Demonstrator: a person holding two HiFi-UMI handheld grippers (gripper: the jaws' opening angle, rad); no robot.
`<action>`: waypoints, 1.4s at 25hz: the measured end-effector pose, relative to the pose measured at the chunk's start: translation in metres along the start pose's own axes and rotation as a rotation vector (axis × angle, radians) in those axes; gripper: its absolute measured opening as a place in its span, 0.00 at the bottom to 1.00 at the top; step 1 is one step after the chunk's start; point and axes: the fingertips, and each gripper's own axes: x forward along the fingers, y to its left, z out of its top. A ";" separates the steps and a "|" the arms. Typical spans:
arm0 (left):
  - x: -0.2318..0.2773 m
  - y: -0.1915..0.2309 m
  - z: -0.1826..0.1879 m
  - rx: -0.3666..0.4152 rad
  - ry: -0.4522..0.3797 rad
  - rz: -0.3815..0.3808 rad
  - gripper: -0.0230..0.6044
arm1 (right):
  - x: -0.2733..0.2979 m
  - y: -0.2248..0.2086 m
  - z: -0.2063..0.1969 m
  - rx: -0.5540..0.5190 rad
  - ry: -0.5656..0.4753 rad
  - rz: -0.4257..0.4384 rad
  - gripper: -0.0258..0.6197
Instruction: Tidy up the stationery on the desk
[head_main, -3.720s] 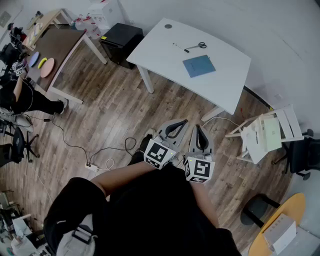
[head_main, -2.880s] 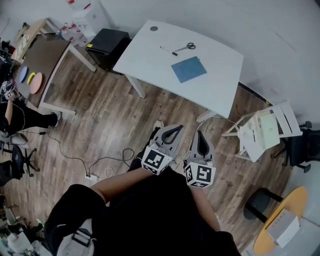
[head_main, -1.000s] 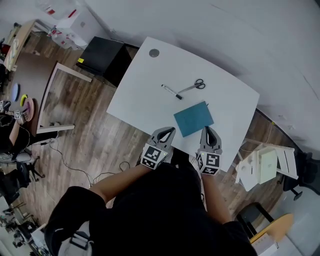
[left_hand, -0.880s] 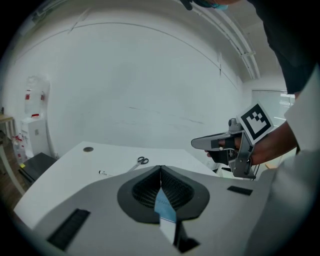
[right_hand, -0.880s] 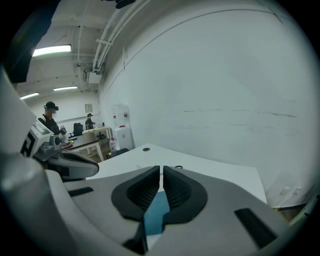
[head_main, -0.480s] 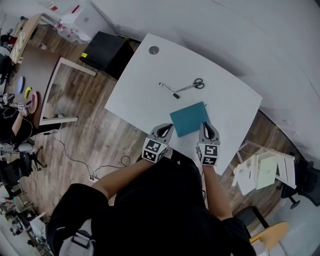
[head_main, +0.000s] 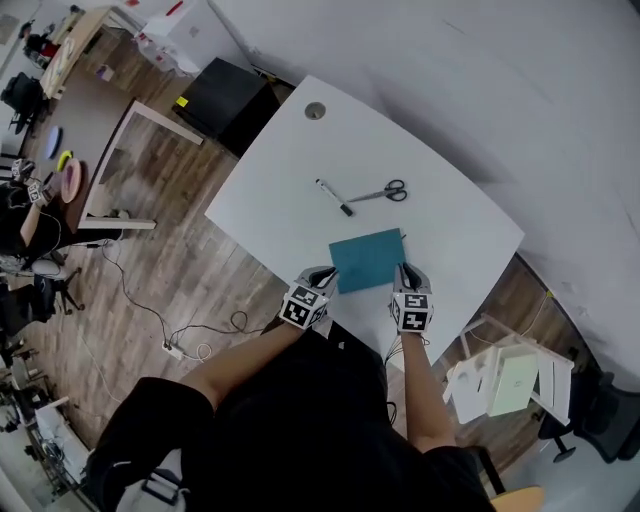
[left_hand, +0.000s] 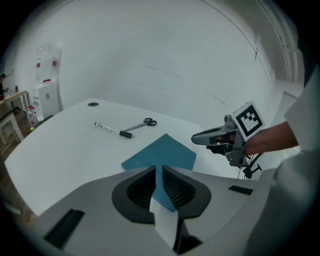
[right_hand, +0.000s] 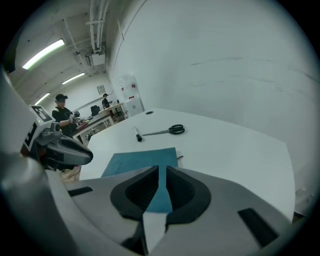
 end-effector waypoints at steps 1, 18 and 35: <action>0.005 -0.001 -0.007 -0.006 0.024 -0.018 0.11 | 0.005 -0.002 -0.007 -0.001 0.026 0.017 0.10; 0.037 0.013 -0.050 -0.287 0.183 0.089 0.28 | 0.032 -0.017 -0.035 0.007 0.139 0.118 0.23; 0.038 0.014 -0.056 -0.237 0.194 0.036 0.29 | 0.023 -0.012 -0.045 0.034 0.157 0.055 0.23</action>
